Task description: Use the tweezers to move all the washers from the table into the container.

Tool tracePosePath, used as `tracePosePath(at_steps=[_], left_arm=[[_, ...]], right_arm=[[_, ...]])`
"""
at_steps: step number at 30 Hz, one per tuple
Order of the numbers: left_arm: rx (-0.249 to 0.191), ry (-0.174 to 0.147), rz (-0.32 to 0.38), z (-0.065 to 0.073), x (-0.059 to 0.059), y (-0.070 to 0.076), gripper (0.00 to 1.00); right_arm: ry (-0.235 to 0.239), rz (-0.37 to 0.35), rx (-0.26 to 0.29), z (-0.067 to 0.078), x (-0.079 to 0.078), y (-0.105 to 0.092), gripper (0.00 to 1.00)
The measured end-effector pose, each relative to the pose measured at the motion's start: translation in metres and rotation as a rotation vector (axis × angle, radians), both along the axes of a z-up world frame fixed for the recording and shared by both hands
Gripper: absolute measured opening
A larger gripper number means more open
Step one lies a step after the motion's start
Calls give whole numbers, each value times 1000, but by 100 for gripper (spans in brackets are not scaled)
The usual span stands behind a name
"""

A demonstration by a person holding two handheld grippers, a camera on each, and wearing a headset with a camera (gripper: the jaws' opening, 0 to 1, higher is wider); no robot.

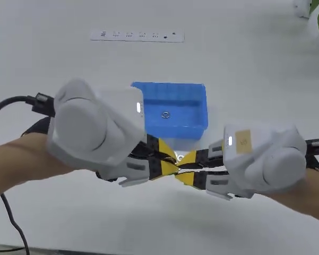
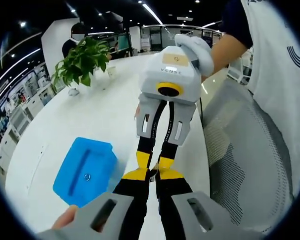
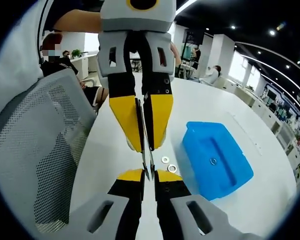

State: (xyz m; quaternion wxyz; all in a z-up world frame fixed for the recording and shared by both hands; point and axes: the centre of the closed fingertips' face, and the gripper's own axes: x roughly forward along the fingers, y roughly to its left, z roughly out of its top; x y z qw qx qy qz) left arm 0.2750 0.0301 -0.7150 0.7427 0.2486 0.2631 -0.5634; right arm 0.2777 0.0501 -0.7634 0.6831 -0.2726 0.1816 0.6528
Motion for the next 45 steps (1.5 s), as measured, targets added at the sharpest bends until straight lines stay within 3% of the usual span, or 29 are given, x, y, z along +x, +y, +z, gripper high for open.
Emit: tracePosePath(at_steps=[8,10,12,14,16,17,20,22,23,25,27,29,33,35,37,45], left_arm=[[-8,9,14,-6,14,-2,9],[-3,-10,16,-7,18,0,9],[1,8,17,-9,20,2,9],[-19,48,10,-10,15,0,9],[6,16,-5,-13,16,0,9],[14,21,-10,-15,15,0,9],[-1,15,-14,-14,15,-2,8],[-10,-6,-14,-12,18,-2,8],[-9,-11,-18,-13,18,-2,8],[-13,-30,-23,-12,20,-1,8],[-29,-27,-26,-9,20,-1,8],[-39,-33,-24,-6,21,-2,8],[-74,-31,-48,0,19,-7,8],[-75,-33,-61,-1,18,-8,8],[-64,-30,-68,-4,18,-8,8],[-37,-31,-67,-11,22,-7,8]], right_arm=[[9,-37,-3,-7,14,-3,9],[21,-44,-10,-10,15,-5,4],[10,-56,-8,-11,17,-6,2],[17,-64,0,-12,19,-6,2],[29,-68,-6,-14,20,-8,5],[25,-68,-10,-14,20,-9,7],[22,-51,-29,-17,17,-13,9],[21,-44,-39,-18,15,-16,10],[34,-45,-38,-18,14,-17,11],[108,-59,9,-13,8,-13,16],[135,-84,61,-7,10,-7,21],[120,-91,70,-6,14,-2,21],[134,-90,90,-6,18,10,21],[116,-75,82,-7,19,12,18],[132,-70,76,-9,19,11,13],[136,-82,74,-14,24,8,13]])
